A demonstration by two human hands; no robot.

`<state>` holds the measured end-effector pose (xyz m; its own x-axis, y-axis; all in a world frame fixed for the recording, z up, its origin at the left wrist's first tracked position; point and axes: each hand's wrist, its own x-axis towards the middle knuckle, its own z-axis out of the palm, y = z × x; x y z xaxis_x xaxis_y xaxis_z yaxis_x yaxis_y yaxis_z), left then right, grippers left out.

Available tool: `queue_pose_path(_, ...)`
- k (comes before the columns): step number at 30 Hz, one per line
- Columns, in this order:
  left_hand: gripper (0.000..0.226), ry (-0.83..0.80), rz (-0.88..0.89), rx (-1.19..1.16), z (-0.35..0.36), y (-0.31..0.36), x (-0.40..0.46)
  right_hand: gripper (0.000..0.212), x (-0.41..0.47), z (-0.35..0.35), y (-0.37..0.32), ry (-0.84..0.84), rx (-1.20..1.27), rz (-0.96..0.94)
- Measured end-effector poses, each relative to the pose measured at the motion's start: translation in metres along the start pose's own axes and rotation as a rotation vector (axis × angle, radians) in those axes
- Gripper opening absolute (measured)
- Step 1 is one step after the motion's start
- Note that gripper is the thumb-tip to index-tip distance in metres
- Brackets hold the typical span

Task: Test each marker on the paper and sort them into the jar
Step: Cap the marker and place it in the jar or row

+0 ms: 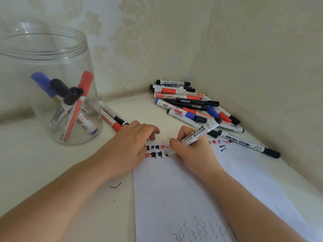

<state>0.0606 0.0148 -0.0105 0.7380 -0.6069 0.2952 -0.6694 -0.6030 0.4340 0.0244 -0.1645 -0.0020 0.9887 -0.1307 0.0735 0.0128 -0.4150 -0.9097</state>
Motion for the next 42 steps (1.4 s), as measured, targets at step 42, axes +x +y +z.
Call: queue_pose_path(42, 0.048, 0.053, 0.157, 0.137, -0.014, 0.023, -0.003, 0.03, -0.005, -0.003, -0.016, -0.106, 0.512, 0.016)
